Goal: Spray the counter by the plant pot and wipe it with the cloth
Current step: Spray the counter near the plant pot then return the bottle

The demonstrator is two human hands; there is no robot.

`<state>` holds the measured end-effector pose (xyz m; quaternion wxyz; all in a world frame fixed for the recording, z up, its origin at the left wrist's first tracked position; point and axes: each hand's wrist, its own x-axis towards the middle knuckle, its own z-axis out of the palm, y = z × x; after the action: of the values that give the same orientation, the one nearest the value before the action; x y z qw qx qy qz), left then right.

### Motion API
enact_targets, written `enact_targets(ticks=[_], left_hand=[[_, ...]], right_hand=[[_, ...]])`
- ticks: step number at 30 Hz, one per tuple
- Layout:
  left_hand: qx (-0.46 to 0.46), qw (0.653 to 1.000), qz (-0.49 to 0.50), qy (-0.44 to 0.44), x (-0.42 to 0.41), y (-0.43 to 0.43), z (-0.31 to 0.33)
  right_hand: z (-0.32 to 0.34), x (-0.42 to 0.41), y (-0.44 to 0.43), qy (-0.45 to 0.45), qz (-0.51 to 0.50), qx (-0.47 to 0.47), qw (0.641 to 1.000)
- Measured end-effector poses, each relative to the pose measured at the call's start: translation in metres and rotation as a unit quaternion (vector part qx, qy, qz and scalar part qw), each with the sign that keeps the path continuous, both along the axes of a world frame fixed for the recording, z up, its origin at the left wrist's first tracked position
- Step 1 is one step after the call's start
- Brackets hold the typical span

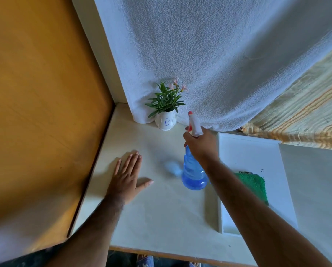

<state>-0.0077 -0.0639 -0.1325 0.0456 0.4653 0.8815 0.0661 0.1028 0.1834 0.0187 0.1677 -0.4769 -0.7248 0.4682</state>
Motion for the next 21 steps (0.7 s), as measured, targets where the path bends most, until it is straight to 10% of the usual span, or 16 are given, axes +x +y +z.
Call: enact_targets(ticks=[7, 21], left_hand=[[0.008, 1.000, -0.010, 0.001, -0.002, -0.001, -0.004], [0.014, 0.999, -0.030, 0.018, -0.002, 0.001, -0.013]], right_hand=[[0.039, 0.049, 0.035, 0.165, -0.099, 0.083, 0.978], [-0.006, 0.097, 0.119, 0.151, -0.197, 0.208, 0.946]])
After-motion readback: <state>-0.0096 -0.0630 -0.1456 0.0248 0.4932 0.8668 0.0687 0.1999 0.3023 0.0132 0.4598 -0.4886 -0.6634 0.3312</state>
